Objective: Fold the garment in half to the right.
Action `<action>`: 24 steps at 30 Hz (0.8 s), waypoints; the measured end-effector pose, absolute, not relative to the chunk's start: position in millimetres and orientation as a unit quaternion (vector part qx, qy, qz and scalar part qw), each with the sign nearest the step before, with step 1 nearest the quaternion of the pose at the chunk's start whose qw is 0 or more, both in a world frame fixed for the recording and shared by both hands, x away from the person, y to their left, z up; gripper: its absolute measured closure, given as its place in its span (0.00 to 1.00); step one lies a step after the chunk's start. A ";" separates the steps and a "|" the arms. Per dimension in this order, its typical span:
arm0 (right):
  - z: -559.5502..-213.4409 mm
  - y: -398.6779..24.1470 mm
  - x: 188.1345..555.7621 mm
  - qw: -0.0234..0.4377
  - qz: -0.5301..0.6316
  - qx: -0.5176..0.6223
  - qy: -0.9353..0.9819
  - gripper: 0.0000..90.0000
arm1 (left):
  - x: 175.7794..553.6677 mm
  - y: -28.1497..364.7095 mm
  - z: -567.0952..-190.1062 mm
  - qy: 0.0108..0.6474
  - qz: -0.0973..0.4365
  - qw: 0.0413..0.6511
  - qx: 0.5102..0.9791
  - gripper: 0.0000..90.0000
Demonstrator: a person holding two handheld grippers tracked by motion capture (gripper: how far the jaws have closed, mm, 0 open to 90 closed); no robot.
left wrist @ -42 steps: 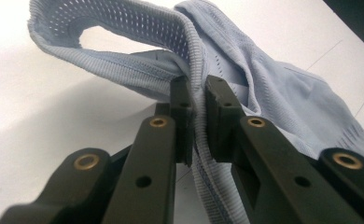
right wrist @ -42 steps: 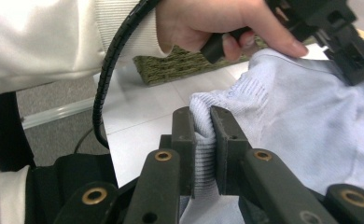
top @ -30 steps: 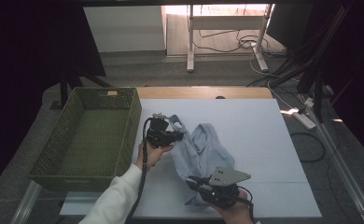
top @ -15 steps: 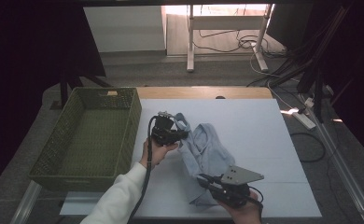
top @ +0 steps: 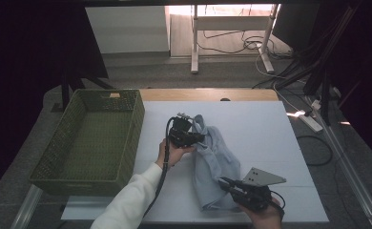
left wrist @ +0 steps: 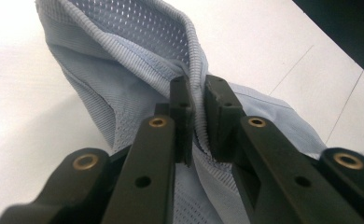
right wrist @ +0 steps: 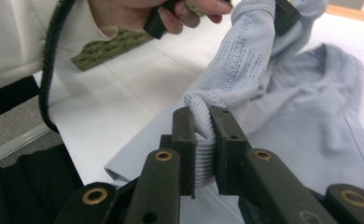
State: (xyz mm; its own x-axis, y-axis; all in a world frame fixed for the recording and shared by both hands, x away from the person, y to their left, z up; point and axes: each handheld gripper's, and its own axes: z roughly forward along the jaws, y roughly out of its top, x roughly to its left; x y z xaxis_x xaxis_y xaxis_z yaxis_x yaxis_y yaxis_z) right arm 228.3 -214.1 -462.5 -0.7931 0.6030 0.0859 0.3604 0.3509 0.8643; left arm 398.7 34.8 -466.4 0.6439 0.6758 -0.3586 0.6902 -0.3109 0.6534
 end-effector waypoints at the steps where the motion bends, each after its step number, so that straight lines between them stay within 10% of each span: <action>1: -463.6 -217.1 228.7 0.124 0.484 0.301 0.812 0.89 | 399.0 32.6 -466.6 0.421 -0.009 0.408 0.810 0.91; 24: -479.3 -243.8 235.0 0.114 0.428 0.362 0.820 0.89 | 411.0 -7.7 -491.2 0.416 -0.022 0.376 0.828 0.90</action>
State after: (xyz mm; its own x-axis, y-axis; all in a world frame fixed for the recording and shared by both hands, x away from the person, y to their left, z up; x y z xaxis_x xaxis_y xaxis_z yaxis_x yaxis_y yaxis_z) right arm 235.0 -243.8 -479.3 -0.7116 0.6919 0.1221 0.4960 0.3715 0.7848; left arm 411.0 -7.7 -491.2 0.6532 0.6719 -0.3491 0.7050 -0.3714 0.6042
